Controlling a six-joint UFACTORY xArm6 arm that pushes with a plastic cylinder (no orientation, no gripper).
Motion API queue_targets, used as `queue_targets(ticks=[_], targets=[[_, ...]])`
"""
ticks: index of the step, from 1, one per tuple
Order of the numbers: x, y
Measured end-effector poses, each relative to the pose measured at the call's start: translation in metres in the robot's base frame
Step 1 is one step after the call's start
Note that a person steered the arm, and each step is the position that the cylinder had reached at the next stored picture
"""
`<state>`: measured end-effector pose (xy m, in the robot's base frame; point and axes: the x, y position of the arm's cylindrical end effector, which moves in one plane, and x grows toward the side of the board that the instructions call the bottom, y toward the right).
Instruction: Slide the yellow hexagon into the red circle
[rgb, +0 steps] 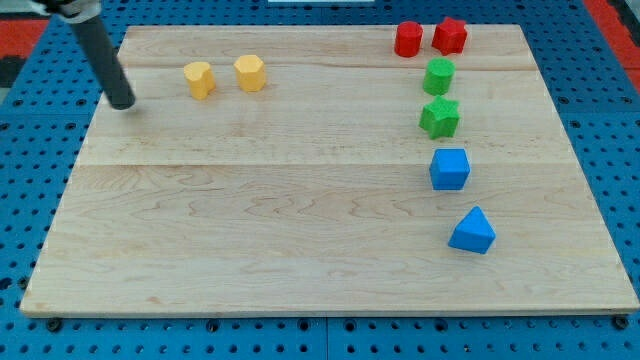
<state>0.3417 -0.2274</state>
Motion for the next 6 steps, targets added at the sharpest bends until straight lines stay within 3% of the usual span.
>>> queue_targets(ticks=[1, 3, 4, 6], targets=[[-0.013, 0.048], [-0.046, 0.091], [-0.047, 0.183], [-0.029, 0.254]])
